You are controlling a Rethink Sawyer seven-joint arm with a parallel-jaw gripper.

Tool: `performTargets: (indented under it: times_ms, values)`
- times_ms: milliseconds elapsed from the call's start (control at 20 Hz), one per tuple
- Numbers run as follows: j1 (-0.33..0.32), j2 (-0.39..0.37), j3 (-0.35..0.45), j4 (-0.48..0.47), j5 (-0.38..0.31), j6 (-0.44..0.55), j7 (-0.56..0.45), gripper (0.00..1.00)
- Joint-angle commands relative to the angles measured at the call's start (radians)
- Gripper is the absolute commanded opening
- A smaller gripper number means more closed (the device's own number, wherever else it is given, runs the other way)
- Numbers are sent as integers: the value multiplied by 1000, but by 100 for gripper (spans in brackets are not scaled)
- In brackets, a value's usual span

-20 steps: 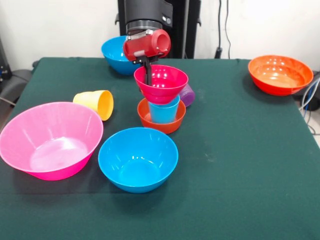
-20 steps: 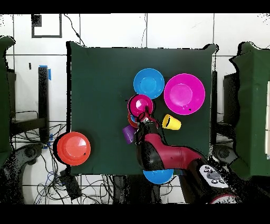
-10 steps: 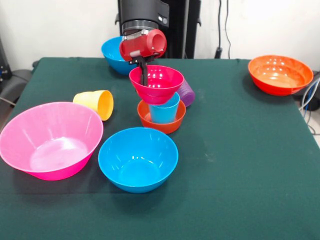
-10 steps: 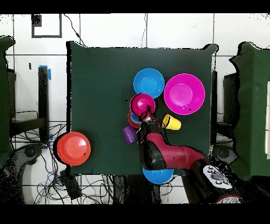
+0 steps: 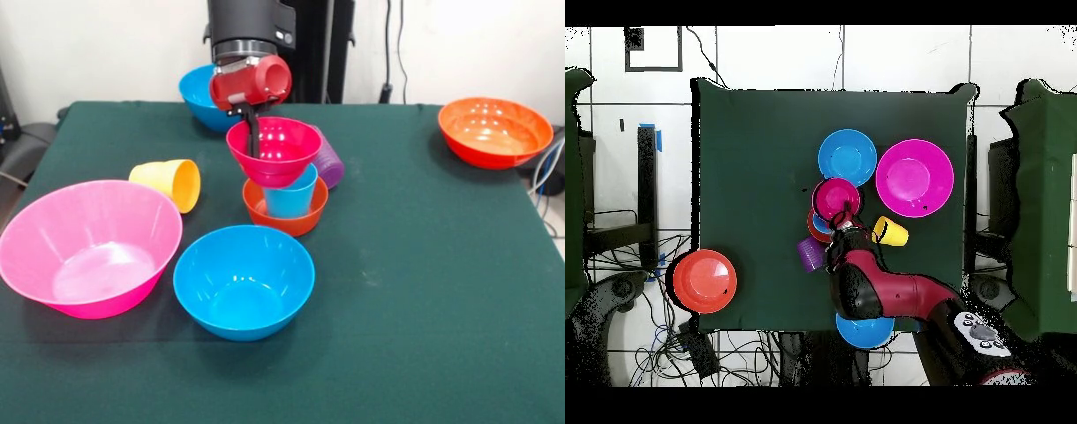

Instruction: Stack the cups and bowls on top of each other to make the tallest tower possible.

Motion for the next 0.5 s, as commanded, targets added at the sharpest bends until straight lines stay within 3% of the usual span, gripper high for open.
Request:
performTargets:
  times_ms: [50, 500]
  values:
    - [25, 49, 73, -10, -28, 131, 58, 0]
    - [97, 3, 15, 8, 31, 136, 65, 0]
